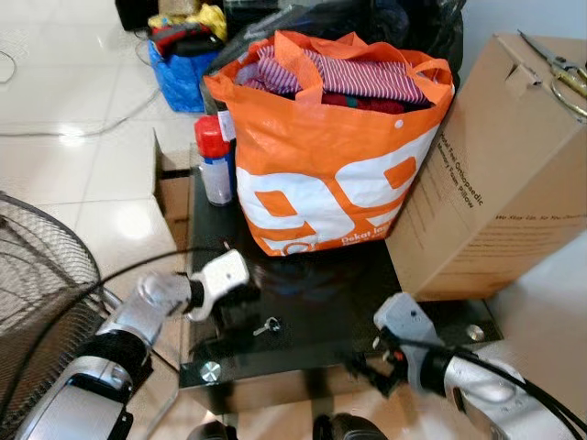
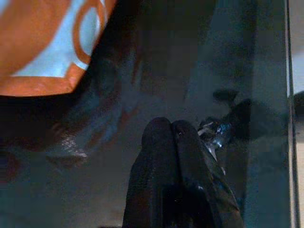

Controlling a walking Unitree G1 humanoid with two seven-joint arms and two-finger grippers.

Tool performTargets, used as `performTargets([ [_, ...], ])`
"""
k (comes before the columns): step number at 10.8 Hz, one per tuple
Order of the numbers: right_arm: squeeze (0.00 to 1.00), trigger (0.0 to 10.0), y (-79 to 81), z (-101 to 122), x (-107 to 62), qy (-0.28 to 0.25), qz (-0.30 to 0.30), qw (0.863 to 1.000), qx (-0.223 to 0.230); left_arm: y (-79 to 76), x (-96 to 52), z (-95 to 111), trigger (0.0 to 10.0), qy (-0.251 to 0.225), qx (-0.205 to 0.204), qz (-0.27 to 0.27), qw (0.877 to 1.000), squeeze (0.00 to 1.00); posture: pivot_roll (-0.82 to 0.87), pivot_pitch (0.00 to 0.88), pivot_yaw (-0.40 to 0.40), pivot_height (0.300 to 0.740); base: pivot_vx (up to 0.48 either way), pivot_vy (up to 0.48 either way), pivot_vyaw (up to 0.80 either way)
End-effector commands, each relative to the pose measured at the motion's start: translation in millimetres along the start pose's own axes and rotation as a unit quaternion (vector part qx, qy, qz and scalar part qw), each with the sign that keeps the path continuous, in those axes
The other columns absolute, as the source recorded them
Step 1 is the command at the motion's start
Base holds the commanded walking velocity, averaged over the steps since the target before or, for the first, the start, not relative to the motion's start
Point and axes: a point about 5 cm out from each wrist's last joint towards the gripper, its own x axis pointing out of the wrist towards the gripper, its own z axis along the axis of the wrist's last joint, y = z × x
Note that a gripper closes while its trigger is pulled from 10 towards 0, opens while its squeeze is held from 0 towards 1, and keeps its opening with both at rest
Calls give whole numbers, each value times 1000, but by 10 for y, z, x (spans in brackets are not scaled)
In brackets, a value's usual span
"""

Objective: Hang keys on a hook

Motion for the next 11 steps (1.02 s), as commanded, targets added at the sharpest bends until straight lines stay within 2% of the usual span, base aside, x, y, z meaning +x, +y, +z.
performTargets([
  [1, 0, 10000, -97, 23, -3, -9, -29, 1000, -2, 53, -42, 99, 0, -35, -22, 0, 999, 0, -175, 11, -24, 740, 0, 0, 0],
  [3, 0, 10000, -204, 58, 32, -31, -64, 997, 11, 183, -177, 314, 0, -106, -70, 0, 992, 0, -162, 0, -15, 740, 0, 0, 0],
  [4, 0, 10000, -265, 91, 39, -45, -79, 996, 21, 253, -255, 516, 0, -154, -101, -19, 983, 0, -155, 0, -14, 740, 0, 0, 0],
  [5, 0, 10000, -287, 106, 49, -49, -83, 995, 24, 281, -295, 629, 0, -179, -113, -32, 977, 0, -150, 0, -13, 740, 0, 0, 0],
  [6, 0, 10000, -297, 93, 68, -51, -84, 995, 23, 220, -358, 783, 0, -194, -115, -83, 971, 0, -146, 0, -13, 740, 0, 0, 0],
  [7, 0, 10000, -284, 82, 78, -52, -83, 995, 23, 174, -352, 750, 0, -172, -96, -85, 977, 0, -141, 0, -12, 740, 0, 0, 0],
  [8, 0, 10000, -262, 72, 92, -53, -83, 995, 25, 122, -309, 633, 0, -121, -61, -64, 989, 0, -135, 0, -8, 740, 0, 0, 0],
  [9, 0, 10000, -240, 63, 114, -53, -84, 995, 29, 90, -227, 511, 3020, -70, -18, -16, 997, 0, -132, 0, -6, 740, 0, 0, 0],
  [10, 0, 10000, -251, 33, 165, -43, -97, 994, 35, 80, -46, 438, 10000, -45, -5, 66, 997, 439, -131, 0, -8, 740, 0, 0, 0],
  [11, 0, 10000, -247, -2, 189, -28, -95, 995, 31, -29, 114, 353, 10000, -24, -10, 77, 997, 1000, -139, 0, -9, 740, 0, 0, 0],
])
